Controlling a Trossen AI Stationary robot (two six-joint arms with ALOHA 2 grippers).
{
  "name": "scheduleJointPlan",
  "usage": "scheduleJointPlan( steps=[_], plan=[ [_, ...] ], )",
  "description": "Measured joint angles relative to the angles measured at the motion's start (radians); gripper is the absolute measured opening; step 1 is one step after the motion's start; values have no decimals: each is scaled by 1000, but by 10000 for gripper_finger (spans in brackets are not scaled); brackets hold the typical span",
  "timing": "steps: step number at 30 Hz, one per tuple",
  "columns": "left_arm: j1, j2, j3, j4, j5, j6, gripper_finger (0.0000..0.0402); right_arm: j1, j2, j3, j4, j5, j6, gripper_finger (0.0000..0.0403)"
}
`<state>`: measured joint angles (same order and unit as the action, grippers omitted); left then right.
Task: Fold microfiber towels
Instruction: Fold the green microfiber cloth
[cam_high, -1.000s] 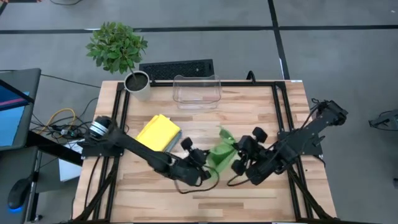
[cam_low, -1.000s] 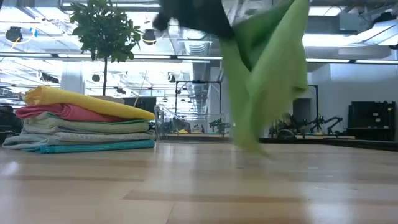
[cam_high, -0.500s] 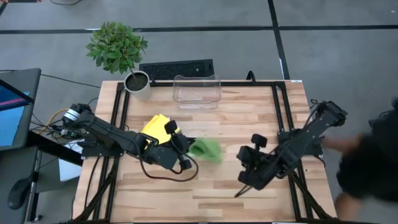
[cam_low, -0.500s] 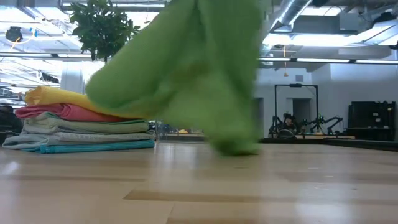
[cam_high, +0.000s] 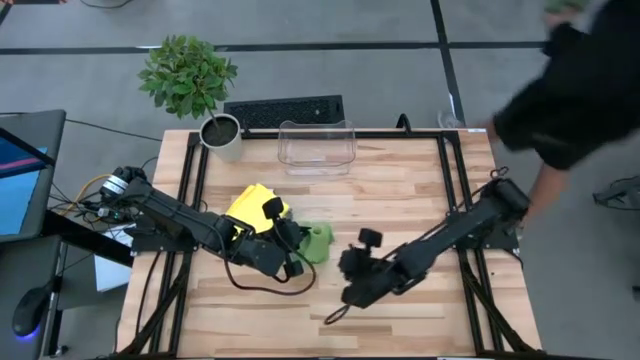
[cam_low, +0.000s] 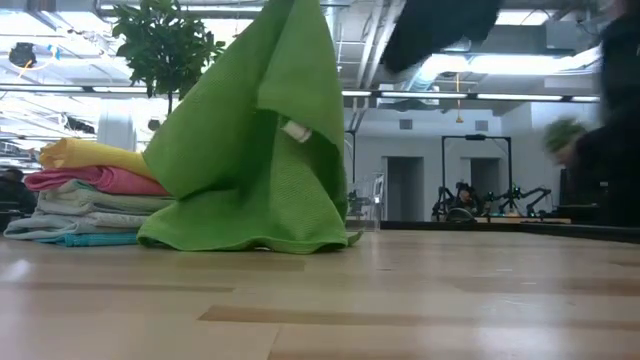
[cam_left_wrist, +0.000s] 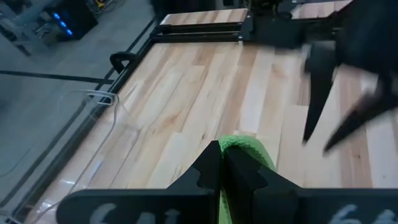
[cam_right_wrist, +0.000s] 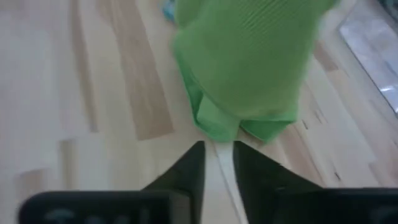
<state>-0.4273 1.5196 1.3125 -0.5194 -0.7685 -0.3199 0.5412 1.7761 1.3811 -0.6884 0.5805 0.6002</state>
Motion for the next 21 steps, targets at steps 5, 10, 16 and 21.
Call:
scheduleJointPlan(
  steps=[5, 10, 16, 21],
  plan=[
    [1, 0, 0, -4, 2, -5, 0, -40, 111, 0, 53, 21, -40, 189],
    [1, 0, 0, -5, 5, -14, 0, -37, 181, 0, 147, 59, -14, 255],
    [2, 0, 0, -6, 57, -16, 0, -5, 256, 35, 203, 321, -72, 269],
    [2, 0, 0, -6, 83, -16, 0, 4, 320, 110, 303, 440, -275, 269]
  ],
)
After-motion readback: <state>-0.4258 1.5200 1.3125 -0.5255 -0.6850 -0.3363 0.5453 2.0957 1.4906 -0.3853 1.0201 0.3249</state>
